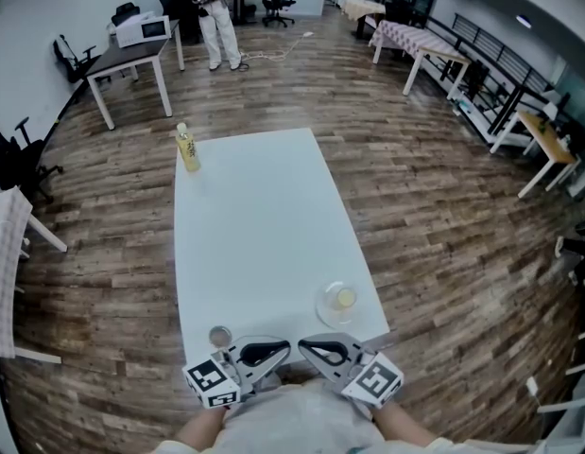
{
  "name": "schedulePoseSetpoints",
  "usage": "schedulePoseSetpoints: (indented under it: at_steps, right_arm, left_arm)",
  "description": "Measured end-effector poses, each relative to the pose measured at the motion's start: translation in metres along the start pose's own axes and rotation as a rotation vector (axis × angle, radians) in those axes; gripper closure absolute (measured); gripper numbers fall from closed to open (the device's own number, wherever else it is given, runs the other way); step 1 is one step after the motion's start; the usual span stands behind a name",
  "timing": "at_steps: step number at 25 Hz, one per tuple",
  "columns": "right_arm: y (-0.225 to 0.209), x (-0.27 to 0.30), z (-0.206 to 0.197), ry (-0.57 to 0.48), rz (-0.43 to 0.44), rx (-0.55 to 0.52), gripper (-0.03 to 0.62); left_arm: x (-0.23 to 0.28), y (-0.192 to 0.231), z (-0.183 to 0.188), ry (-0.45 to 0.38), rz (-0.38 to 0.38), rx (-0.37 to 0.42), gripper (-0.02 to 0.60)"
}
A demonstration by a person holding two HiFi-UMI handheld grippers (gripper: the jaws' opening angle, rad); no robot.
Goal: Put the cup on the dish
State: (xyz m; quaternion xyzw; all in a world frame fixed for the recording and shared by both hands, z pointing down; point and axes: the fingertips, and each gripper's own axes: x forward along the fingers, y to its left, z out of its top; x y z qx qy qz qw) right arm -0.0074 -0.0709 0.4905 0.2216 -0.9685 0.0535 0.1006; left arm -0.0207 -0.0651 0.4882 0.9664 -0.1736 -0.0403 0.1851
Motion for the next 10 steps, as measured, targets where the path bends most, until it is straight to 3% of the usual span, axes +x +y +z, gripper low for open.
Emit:
schedulePoseSetpoints:
  at_steps: [10]
  right_arm:
    - [-0.0045,-0.0022,-0.0048,0.010,0.007,-0.004,0.563]
  left_arm:
    - [0.0046,0.0012,-0.0012,0.004,0.005,0.005,0.566]
